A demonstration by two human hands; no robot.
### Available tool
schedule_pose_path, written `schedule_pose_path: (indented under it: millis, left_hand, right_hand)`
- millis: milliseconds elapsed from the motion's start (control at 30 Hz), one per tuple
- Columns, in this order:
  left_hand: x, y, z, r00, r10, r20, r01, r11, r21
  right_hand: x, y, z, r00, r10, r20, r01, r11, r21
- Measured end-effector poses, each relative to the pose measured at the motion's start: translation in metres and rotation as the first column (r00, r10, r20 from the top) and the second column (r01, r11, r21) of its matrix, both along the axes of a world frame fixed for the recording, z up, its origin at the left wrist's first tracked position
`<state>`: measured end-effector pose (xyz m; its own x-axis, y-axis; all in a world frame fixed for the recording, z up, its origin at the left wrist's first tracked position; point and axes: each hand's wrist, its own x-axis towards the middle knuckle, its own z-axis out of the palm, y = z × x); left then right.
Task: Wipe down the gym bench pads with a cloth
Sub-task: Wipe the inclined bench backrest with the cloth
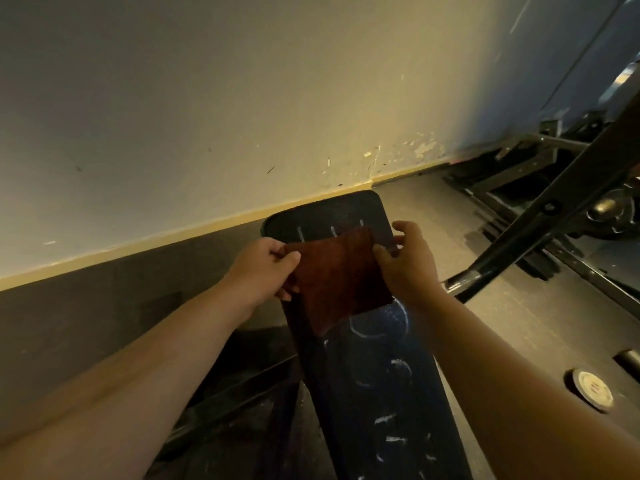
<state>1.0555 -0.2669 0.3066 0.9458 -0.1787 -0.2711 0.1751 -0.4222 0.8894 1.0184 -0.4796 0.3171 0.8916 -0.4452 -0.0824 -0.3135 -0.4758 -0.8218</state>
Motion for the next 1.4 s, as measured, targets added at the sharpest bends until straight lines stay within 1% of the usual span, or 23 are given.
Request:
schedule_pose_path:
  millis: [33, 67, 100, 167, 200, 233, 367, 433, 500, 567, 667, 733, 833, 900, 933, 1000, 1067, 1133, 1200, 1233, 1267, 1367, 1400]
  left_hand:
    - [0.008, -0.005, -0.019, 0.988, 0.113, 0.101, -0.119, 0.991, 0.057]
    - [0.013, -0.009, -0.039, 0.956, 0.231, 0.181, -0.248, 0.966, 0.075]
    - [0.018, -0.011, -0.060, 0.910, 0.333, 0.247, -0.357, 0.932, 0.060]
    - [0.029, -0.014, -0.098, 0.855, 0.436, 0.282, -0.448, 0.894, -0.021]
    - [0.036, -0.015, -0.112, 0.858, 0.440, 0.267, -0.434, 0.897, -0.082]
    - [0.042, -0.016, -0.122, 0.865, 0.422, 0.270, -0.393, 0.906, -0.156]
    - [0.068, -0.018, -0.136, 0.850, 0.372, 0.372, -0.241, 0.904, -0.353]
    - [0.079, -0.021, -0.138, 0.830, 0.352, 0.432, -0.185, 0.905, -0.382]
    - [0.087, -0.026, -0.140, 0.822, 0.340, 0.457, -0.137, 0.897, -0.421]
    - [0.091, -0.028, -0.141, 0.818, 0.360, 0.449, -0.127, 0.874, -0.469]
    - [0.090, -0.028, -0.143, 0.830, 0.370, 0.416, -0.128, 0.854, -0.503]
    - [0.089, -0.028, -0.139, 0.840, 0.373, 0.394, -0.132, 0.844, -0.519]
    - [0.098, -0.027, -0.130, 0.833, 0.373, 0.410, -0.150, 0.864, -0.480]
    - [0.106, -0.025, -0.127, 0.818, 0.346, 0.460, -0.130, 0.889, -0.439]
    - [0.108, -0.024, -0.127, 0.813, 0.325, 0.483, -0.104, 0.897, -0.429]
    - [0.109, -0.021, -0.132, 0.803, 0.297, 0.516, -0.066, 0.905, -0.419]
    - [0.111, -0.022, -0.136, 0.790, 0.320, 0.523, -0.064, 0.892, -0.448]
    - [0.115, -0.023, -0.136, 0.780, 0.350, 0.519, -0.073, 0.874, -0.480]
    - [0.118, -0.024, -0.136, 0.767, 0.370, 0.523, -0.075, 0.862, -0.501]
    - [0.118, -0.024, -0.136, 0.761, 0.381, 0.525, -0.072, 0.854, -0.515]
    - [0.119, -0.024, -0.138, 0.752, 0.392, 0.530, -0.069, 0.847, -0.528]
    - [0.120, -0.023, -0.141, 0.725, 0.421, 0.545, -0.062, 0.828, -0.557]
    - [0.121, -0.022, -0.141, 0.713, 0.434, 0.551, -0.062, 0.822, -0.567]
  right_hand:
    - [0.005, 0.001, -0.020, 0.999, -0.018, 0.032, 0.020, 0.998, -0.059]
    - [0.006, 0.005, -0.044, 0.998, 0.049, 0.044, -0.041, 0.985, -0.166]
    - [0.005, 0.009, -0.071, 0.982, 0.189, 0.013, -0.176, 0.935, -0.308]
    - [0.002, 0.013, -0.118, 0.901, 0.409, -0.147, -0.424, 0.755, -0.501]
    - [0.002, 0.018, -0.135, 0.881, 0.430, -0.195, -0.461, 0.693, -0.555]
    - [0.004, 0.022, -0.147, 0.887, 0.416, -0.201, -0.448, 0.667, -0.596]
    - [0.032, 0.030, -0.157, 0.941, 0.323, -0.098, -0.290, 0.627, -0.723]
    - [0.056, 0.016, -0.155, 0.962, 0.269, -0.047, -0.216, 0.644, -0.734]
    - [0.073, 0.011, -0.151, 0.978, 0.207, 0.010, -0.149, 0.739, -0.657]
    - [0.077, 0.031, -0.151, 0.960, 0.266, 0.088, -0.163, 0.785, -0.598]
    - [0.063, 0.061, -0.153, 0.872, 0.480, 0.100, -0.273, 0.646, -0.713]
    - [0.078, 0.037, -0.147, 0.867, 0.494, 0.069, -0.296, 0.620, -0.727]
    - [0.112, 0.000, -0.125, 0.945, 0.302, 0.123, -0.168, 0.774, -0.610]
    - [0.115, 0.021, -0.122, 0.939, 0.276, 0.207, -0.126, 0.833, -0.539]
    - [0.108, 0.041, -0.126, 0.910, 0.349, 0.224, -0.173, 0.810, -0.561]
    - [0.087, 0.065, -0.135, 0.820, 0.539, 0.191, -0.308, 0.697, -0.647]
    - [0.086, 0.044, -0.133, 0.765, 0.632, 0.121, -0.377, 0.593, -0.712]
    - [0.104, 0.012, -0.122, 0.810, 0.572, 0.134, -0.312, 0.612, -0.727]
    - [0.116, 0.004, -0.118, 0.863, 0.456, 0.218, -0.221, 0.729, -0.648]
    - [0.116, 0.016, -0.120, 0.856, 0.456, 0.244, -0.229, 0.757, -0.612]
    - [0.112, 0.033, -0.125, 0.828, 0.499, 0.255, -0.265, 0.750, -0.606]
    - [0.093, 0.059, -0.136, 0.704, 0.673, 0.228, -0.387, 0.632, -0.671]
    - [0.092, 0.049, -0.133, 0.702, 0.688, 0.183, -0.409, 0.600, -0.688]
